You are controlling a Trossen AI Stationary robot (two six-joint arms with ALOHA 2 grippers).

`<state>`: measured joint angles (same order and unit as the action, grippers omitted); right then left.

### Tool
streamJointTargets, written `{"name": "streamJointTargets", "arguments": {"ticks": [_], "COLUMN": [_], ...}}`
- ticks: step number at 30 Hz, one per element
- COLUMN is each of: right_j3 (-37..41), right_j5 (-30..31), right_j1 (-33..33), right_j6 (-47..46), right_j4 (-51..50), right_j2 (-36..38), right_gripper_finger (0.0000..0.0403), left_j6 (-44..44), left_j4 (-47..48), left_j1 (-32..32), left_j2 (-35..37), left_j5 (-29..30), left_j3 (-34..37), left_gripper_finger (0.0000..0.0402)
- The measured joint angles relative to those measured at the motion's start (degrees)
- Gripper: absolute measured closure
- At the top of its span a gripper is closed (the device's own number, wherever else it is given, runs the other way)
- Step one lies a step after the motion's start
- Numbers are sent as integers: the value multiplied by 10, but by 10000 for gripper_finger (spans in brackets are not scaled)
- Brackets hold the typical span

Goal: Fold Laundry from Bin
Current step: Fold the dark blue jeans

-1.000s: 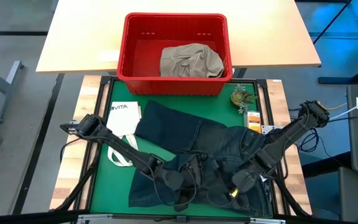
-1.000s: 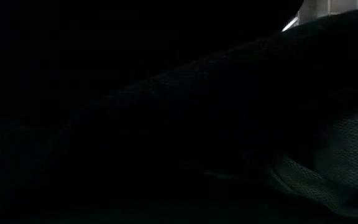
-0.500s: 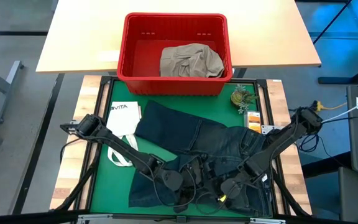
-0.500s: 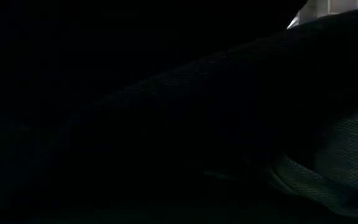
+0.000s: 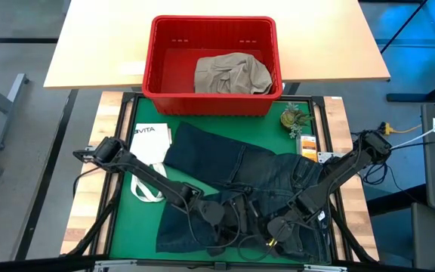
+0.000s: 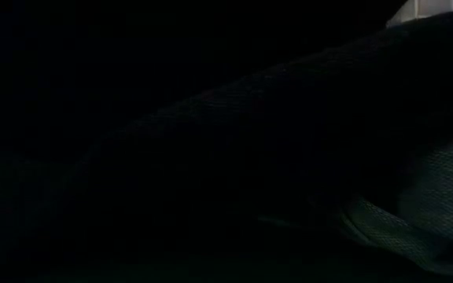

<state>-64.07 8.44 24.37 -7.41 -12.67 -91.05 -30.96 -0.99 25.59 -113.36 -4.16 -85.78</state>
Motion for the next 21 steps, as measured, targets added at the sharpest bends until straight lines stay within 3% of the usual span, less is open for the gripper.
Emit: {"name": "streamJointTargets", "arguments": {"ticks": [6,13,17,21], "right_j3": [0,0,0,0], "right_j5": [-18,-59,-97,-111], "right_j1": [0,0,0,1], "right_j6": [-1,-2,-2,-2], "right_j4": [-12,-20,-32,-41], "right_j2": [0,0,0,0], "right_gripper_finger": [396,388,397,391], "left_j6": [-2,-3,20,42], "left_j4": [3,36,45,117], "left_j1": [-24,-26,-21,-21], "left_j2": [8,22,61,121], "left_j5": [-6,-50,5,42], "left_j3": [-1,0,0,0], "left_gripper_finger": [236,236,236,236]}}
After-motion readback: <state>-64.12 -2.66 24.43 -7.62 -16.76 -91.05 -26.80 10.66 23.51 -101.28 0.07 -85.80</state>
